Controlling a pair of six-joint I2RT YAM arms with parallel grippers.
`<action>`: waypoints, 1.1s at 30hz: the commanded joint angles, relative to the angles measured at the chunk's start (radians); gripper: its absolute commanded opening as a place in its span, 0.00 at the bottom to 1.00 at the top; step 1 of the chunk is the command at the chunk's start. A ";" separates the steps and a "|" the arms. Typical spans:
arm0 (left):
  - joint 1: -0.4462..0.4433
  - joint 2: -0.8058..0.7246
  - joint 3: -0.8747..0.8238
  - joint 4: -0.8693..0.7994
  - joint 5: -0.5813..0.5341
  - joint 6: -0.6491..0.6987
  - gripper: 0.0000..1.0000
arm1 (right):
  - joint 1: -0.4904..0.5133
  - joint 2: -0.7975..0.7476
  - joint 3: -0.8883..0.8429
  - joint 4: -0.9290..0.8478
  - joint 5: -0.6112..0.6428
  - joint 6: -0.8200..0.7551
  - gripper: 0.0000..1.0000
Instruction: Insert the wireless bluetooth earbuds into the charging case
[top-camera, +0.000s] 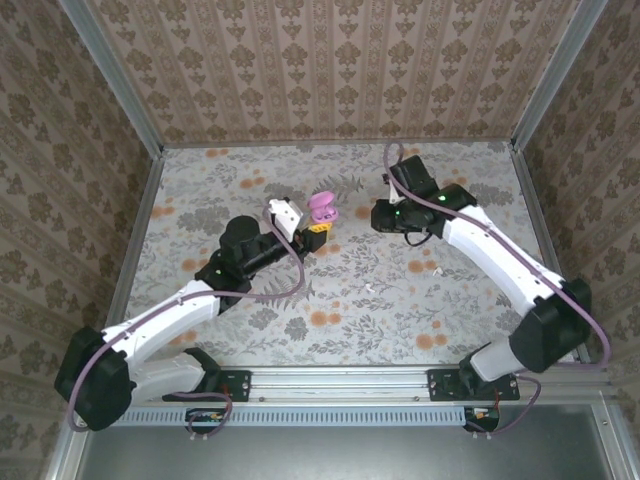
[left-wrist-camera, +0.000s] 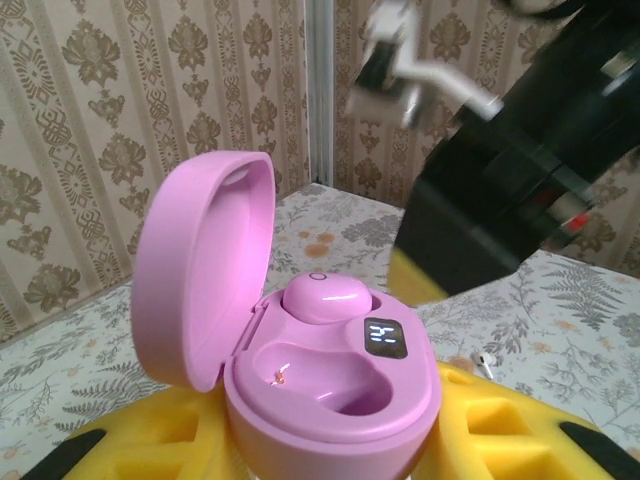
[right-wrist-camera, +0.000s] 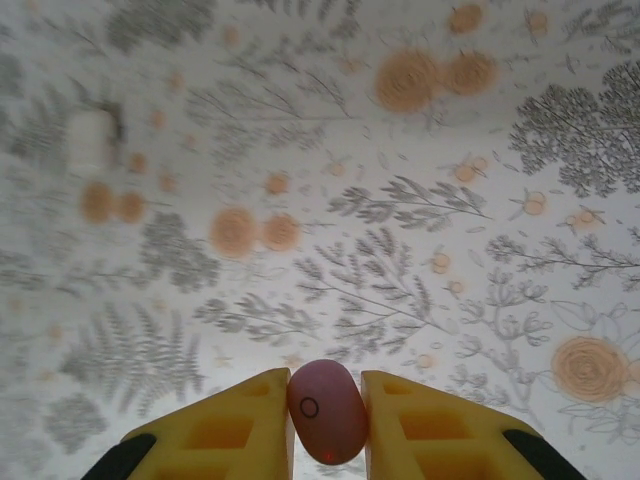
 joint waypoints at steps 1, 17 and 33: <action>0.004 0.026 -0.013 0.120 -0.025 0.037 0.38 | 0.007 -0.088 0.014 0.018 -0.070 0.075 0.24; -0.003 0.118 0.009 0.202 -0.013 0.045 0.38 | 0.101 -0.158 0.038 0.218 -0.207 0.257 0.24; -0.006 0.152 0.024 0.239 -0.017 0.037 0.38 | 0.206 -0.040 0.115 0.230 -0.084 0.294 0.24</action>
